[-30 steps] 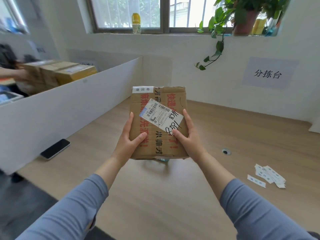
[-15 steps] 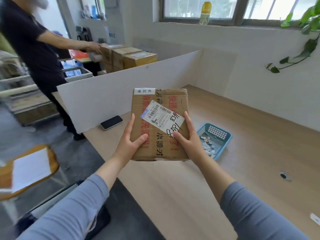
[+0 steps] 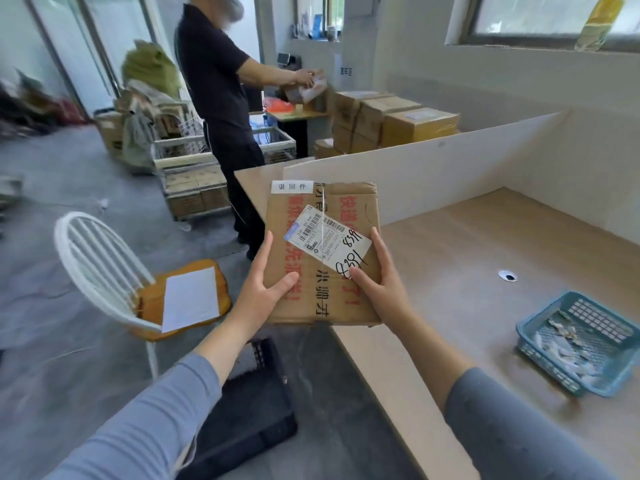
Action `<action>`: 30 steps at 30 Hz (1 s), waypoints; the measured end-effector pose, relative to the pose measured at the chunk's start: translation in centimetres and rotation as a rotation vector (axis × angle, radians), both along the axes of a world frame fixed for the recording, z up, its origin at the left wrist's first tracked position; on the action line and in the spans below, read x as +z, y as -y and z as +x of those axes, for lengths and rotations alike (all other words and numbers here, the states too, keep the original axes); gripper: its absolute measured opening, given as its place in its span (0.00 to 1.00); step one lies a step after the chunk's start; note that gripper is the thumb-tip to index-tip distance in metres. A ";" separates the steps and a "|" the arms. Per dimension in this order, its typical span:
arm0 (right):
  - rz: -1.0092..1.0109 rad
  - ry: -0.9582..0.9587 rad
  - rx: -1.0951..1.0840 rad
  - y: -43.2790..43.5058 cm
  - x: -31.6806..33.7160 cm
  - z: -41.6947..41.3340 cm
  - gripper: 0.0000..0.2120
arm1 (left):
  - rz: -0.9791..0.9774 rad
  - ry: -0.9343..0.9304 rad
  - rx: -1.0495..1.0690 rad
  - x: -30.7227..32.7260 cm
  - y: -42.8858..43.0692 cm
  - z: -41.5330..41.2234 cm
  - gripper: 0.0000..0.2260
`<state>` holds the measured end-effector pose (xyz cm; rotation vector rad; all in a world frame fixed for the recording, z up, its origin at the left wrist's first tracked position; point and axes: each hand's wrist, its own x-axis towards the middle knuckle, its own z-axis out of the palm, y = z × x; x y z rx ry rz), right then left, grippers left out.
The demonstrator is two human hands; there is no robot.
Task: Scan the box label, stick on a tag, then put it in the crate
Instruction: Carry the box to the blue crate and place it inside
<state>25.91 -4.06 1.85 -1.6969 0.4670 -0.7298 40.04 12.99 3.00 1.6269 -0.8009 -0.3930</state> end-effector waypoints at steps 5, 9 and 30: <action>0.004 -0.037 0.086 -3.3 0.0 6.9 0.35 | 0.008 -0.020 0.074 -0.2 -4.6 5.4 0.35; -0.008 -0.037 0.162 -5.7 0.1 11.4 0.36 | 0.002 -0.019 0.157 -0.3 -7.8 8.6 0.36; -0.042 -0.091 0.512 -15.2 -0.5 24.7 0.35 | 0.016 -0.040 0.492 -1.5 -20.1 15.1 0.36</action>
